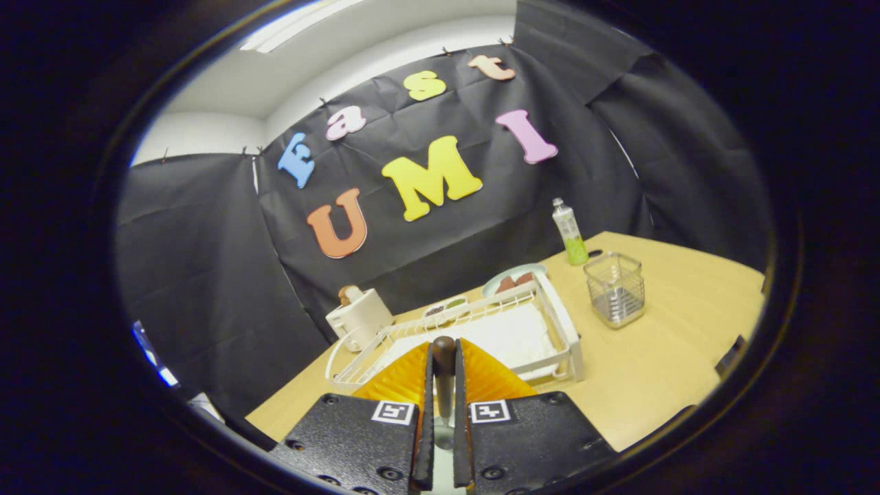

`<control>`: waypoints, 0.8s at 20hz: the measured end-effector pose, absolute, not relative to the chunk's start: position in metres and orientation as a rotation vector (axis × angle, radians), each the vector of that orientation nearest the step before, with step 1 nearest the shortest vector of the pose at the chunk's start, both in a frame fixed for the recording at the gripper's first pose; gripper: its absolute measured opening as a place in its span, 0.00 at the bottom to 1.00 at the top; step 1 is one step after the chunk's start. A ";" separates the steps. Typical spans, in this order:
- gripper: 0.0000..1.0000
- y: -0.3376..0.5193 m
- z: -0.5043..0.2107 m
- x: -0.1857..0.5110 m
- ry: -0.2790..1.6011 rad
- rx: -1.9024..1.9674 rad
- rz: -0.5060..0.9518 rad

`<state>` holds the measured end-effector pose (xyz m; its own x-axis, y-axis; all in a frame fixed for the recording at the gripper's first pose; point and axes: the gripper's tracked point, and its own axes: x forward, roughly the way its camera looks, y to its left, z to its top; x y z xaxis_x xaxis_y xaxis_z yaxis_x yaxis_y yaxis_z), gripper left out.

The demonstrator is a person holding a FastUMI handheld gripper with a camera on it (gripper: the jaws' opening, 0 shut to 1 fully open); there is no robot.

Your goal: Take the plate from the dish rack, then take the spoon from the basket and place it into the plate.

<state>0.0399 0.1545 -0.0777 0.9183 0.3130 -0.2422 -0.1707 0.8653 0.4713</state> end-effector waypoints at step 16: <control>0.74 0.119 -0.038 0.030 0.133 0.235 0.181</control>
<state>0.0296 0.1190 -0.0380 0.9750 0.1935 -0.1092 -0.1626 0.9563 0.2430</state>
